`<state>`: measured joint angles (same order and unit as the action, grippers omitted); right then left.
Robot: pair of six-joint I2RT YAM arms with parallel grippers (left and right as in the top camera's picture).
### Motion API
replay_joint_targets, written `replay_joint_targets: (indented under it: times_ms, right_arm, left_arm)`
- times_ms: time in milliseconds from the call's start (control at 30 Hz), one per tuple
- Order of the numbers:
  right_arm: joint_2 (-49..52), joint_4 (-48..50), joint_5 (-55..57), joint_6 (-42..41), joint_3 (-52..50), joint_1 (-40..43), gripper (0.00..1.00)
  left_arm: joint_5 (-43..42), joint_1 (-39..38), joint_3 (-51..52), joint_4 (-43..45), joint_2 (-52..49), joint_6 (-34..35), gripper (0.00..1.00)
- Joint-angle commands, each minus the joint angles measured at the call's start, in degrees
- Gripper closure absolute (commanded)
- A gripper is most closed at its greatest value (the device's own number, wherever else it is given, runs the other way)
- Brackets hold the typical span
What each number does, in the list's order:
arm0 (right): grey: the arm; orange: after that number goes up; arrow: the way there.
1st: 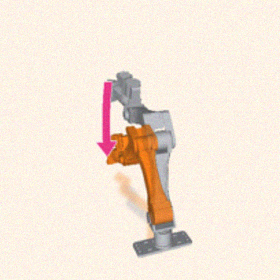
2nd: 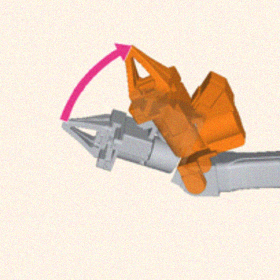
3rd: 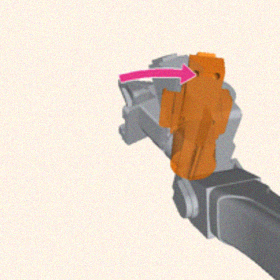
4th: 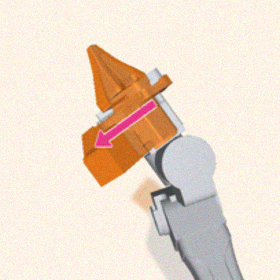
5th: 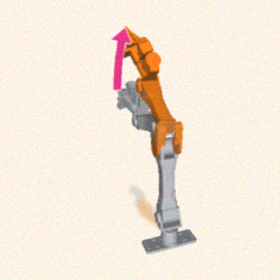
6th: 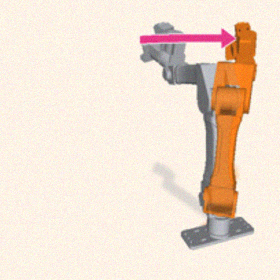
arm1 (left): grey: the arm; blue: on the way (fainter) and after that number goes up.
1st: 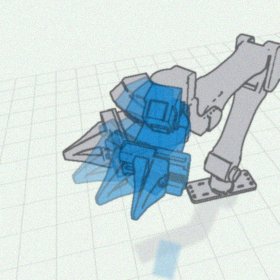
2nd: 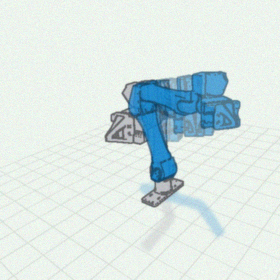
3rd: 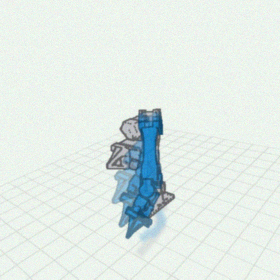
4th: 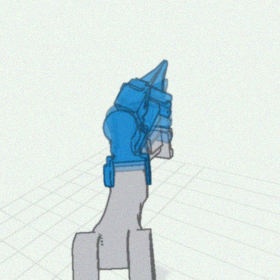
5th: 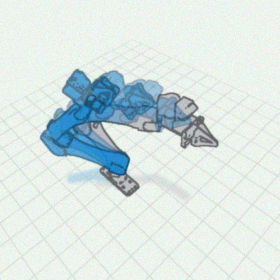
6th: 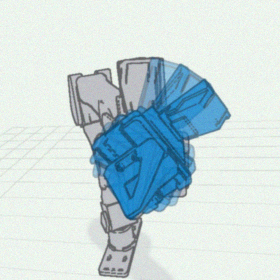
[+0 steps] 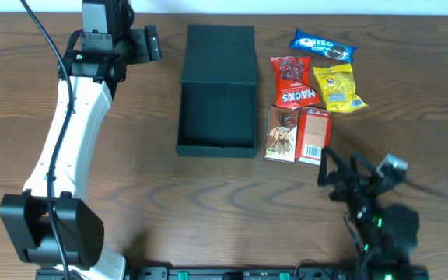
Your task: Pack container
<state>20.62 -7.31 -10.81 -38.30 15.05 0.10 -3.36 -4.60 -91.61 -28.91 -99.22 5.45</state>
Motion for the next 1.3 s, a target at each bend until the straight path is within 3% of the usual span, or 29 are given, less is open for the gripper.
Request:
replay_joint_targets:
  times_ms: [0, 233, 500, 700, 833, 933, 1133, 1267]
  right_arm:
    - [14.12, 0.50, -0.85, 3.28, 8.96, 3.93, 0.01]
    - [49.31, 0.52, -4.20, 3.45, 36.17, 5.92, 0.01]
    - [75.14, 0.85, -9.05, -2.03, 63.63, 5.88, 0.01]
    - [90.58, -2.99, -9.53, -17.94, 81.07, 5.42, 0.01]
    - [98.16, -2.99, -8.66, -34.12, 84.94, 5.29, 0.01]
    - [102.71, -3.02, -8.59, -41.48, 85.05, 5.20, 0.01]
    - [109.18, -4.09, -9.60, -43.45, 85.05, 4.94, 0.01]
    - [110.60, -3.76, -10.38, -40.61, 85.05, 4.96, 0.01]
  left_arm:
    - [-0.74, 0.04, 0.00, 0.20, -0.66, -1.25, 0.05]
    - [-0.68, 0.04, 0.00, 0.85, -0.66, -1.25, 0.05]
    - [-0.44, 0.09, 0.00, 0.87, -0.92, -1.25, 0.05]
    - [0.59, 0.09, 0.00, 0.83, -2.80, -1.20, 0.05]
    - [0.57, 0.09, 0.00, 0.50, -4.96, -1.16, 0.05]
    - [0.57, 0.09, 0.00, 0.50, -5.49, -1.16, 0.05]
    - [0.57, 0.09, 0.00, 0.66, -5.49, -1.18, 0.05]
    - [0.57, 0.09, 0.00, 0.61, -5.49, -1.18, 0.05]
